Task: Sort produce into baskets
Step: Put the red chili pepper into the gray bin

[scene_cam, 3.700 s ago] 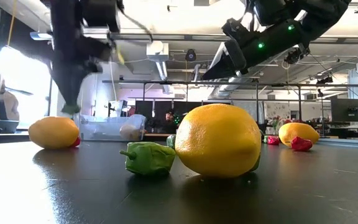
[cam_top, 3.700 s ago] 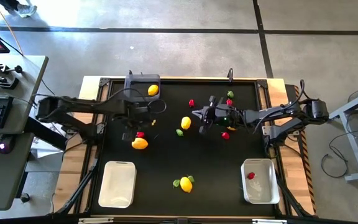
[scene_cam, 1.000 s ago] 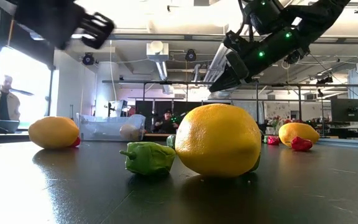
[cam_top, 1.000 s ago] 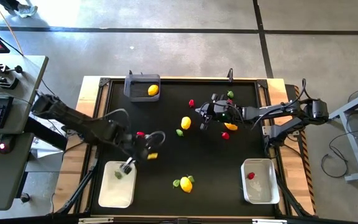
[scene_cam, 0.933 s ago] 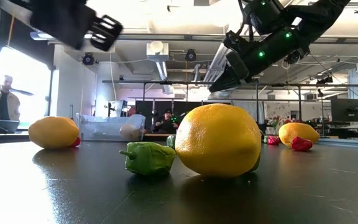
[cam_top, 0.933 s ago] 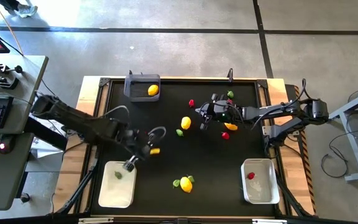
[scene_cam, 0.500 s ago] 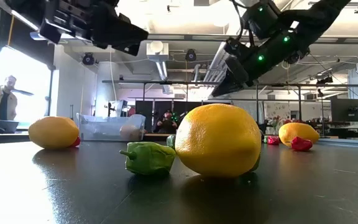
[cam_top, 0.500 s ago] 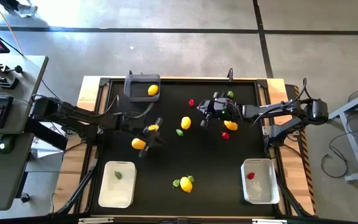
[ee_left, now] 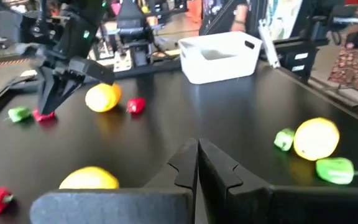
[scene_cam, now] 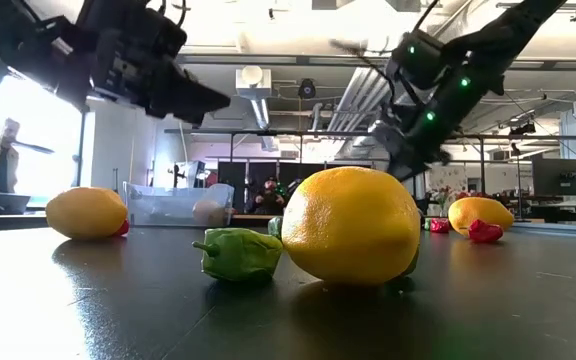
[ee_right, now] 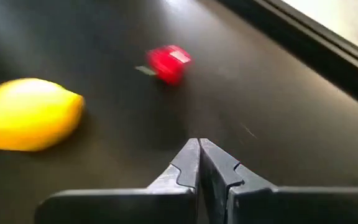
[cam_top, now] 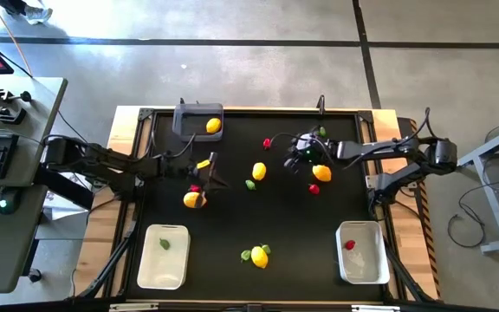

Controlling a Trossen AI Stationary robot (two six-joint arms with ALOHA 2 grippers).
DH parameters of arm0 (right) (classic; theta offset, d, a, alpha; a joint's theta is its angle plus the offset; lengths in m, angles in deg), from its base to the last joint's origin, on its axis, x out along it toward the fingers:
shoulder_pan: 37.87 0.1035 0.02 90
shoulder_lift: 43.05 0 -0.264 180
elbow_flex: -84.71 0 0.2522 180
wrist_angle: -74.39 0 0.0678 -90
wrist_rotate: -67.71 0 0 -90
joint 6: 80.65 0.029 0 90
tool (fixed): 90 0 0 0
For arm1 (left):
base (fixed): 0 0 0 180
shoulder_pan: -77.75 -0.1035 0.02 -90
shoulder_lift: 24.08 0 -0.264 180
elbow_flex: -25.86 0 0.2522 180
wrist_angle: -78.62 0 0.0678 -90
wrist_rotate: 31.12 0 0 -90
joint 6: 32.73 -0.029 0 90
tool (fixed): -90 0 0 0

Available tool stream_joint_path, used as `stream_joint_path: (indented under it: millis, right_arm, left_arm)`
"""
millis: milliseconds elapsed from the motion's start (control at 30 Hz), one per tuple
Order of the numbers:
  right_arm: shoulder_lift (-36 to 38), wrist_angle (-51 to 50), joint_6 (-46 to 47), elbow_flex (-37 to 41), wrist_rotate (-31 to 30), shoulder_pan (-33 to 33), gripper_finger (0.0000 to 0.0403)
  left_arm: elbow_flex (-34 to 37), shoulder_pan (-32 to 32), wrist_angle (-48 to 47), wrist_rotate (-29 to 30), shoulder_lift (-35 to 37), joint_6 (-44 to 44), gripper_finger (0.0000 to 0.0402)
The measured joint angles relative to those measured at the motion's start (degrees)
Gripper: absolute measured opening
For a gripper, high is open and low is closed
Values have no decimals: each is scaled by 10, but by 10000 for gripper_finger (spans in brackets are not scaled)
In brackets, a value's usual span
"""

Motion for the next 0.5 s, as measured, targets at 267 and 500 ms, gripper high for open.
stream_joint_path:
  millis: [267, 500]
  right_arm:
    - [0, -129, 137, 0, -69, -25, 31]
    - [0, -182, 237, 0, -124, -51, 120]
  left_arm:
    - [38, -35, 32, 2, 0, -6, 0]
    - [48, -41, 31, 1, 0, 0, 0]
